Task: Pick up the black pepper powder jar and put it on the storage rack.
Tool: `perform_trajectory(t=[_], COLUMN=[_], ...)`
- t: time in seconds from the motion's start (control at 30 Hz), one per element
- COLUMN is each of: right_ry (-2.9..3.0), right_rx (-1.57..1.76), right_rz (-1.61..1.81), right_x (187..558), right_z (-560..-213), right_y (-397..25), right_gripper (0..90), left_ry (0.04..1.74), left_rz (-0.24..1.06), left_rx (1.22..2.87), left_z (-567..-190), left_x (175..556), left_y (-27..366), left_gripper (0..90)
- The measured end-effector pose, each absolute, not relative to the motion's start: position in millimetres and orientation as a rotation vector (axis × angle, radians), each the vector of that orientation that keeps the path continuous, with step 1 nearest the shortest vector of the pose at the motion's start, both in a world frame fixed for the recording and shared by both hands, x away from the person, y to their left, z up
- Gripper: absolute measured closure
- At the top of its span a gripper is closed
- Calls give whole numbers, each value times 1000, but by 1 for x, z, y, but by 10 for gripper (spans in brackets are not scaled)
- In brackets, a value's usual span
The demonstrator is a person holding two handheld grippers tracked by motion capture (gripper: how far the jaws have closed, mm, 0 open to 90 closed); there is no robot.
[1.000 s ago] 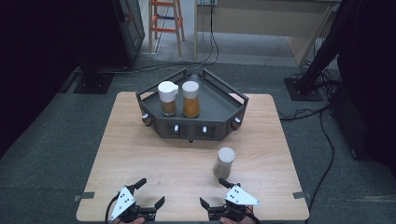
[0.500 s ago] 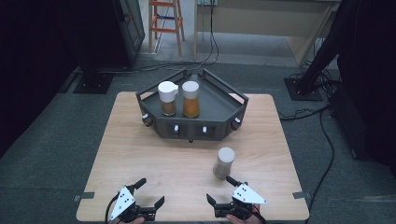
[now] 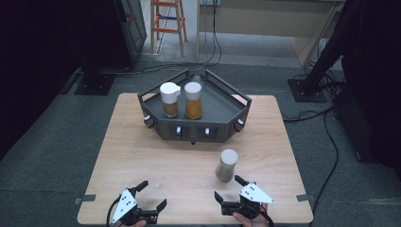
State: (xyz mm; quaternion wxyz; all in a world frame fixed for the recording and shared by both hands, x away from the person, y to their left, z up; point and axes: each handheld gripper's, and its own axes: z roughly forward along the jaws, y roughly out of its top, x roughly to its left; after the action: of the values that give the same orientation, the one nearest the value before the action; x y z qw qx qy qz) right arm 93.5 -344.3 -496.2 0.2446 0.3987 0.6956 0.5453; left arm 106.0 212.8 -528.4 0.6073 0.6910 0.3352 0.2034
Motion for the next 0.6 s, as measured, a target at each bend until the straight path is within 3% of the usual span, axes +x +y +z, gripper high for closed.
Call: perform_trajectory(t=[0.6], right_ry=[1874], right_rx=[1122], right_rz=[1424], right_x=[111], right_z=[-494], right_y=[-344], right_gripper=[21], left_ry=[773], left_rz=[469], left_rx=[1600], left_z=[-528], left_x=[106], left_y=[213], left_gripper=[12])
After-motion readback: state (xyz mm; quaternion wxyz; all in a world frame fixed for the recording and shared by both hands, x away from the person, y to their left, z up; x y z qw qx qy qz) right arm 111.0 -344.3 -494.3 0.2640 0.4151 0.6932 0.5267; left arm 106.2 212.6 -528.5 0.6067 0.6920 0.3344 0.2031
